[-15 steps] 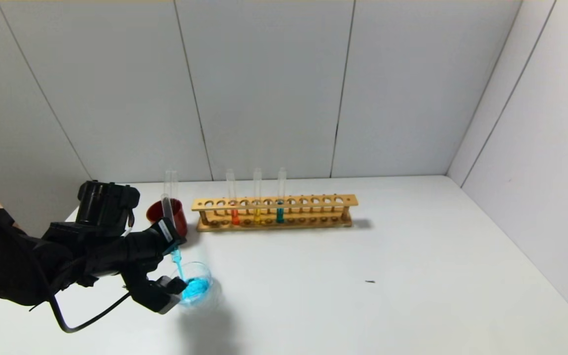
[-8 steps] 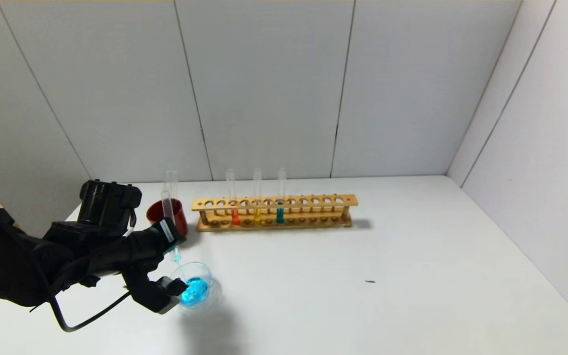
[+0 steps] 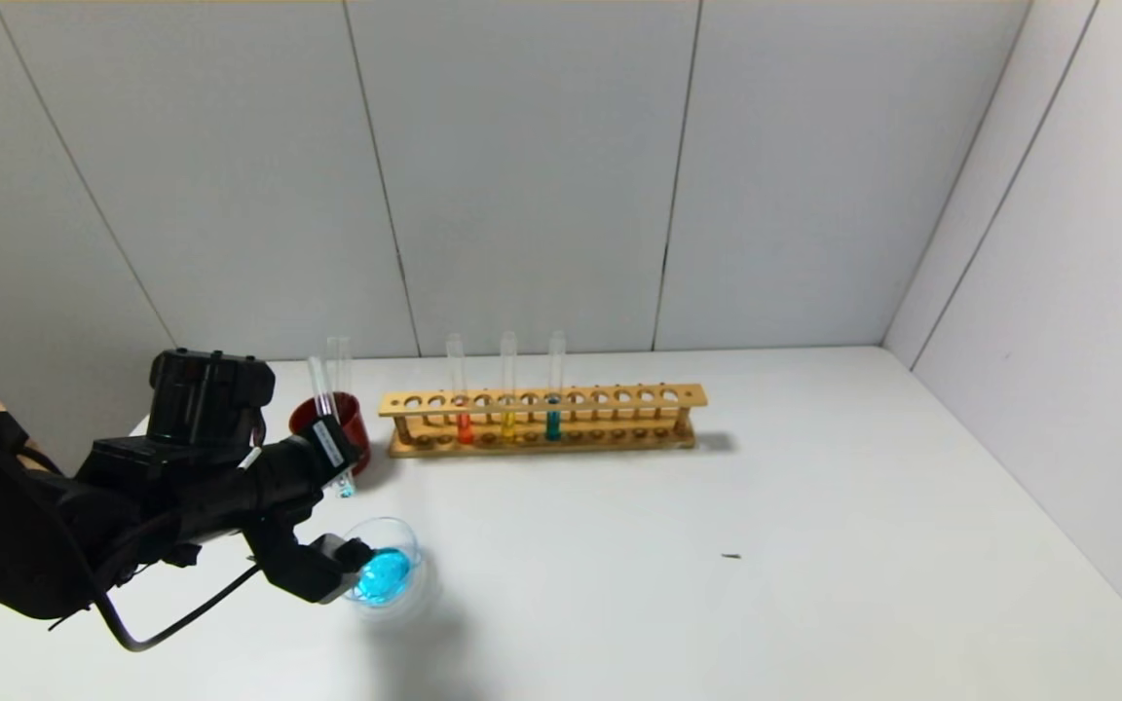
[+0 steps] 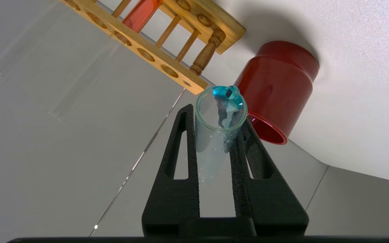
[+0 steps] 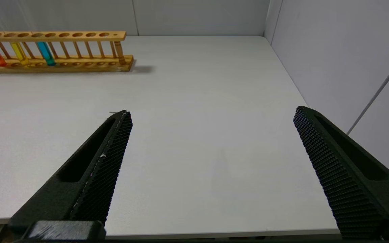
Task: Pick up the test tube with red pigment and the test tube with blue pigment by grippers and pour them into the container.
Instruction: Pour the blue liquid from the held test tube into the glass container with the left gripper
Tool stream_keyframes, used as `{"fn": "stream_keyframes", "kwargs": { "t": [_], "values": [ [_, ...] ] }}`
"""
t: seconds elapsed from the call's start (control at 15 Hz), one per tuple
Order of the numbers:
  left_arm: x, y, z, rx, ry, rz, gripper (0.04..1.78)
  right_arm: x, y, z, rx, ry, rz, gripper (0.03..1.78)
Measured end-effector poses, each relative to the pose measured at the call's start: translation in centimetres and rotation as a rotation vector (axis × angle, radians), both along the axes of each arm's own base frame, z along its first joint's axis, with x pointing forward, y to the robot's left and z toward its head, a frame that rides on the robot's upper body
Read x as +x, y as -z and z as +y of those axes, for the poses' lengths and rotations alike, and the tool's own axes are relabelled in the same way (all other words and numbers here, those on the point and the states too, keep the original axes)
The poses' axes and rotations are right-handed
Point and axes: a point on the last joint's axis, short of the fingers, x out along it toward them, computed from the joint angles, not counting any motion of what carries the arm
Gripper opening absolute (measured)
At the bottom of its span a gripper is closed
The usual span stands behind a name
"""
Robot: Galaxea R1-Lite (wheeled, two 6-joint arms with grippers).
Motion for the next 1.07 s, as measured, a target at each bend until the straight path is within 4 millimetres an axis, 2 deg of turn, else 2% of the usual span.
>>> {"fn": "stream_keyframes", "kwargs": {
  "t": [0.4,0.67,1.07],
  "values": [
    [-0.7,-0.4,0.1,0.01,0.008,-0.012,0.32,0.0,0.0,0.0,0.0,0.0,0.0,1.75],
    [-1.5,-1.1,-0.3,0.079,0.027,-0.063,0.32,0.0,0.0,0.0,0.0,0.0,0.0,1.75],
    [-1.9,-1.3,-0.4,0.013,0.001,-0.047,0.32,0.0,0.0,0.0,0.0,0.0,0.0,1.75]
  ]
}}
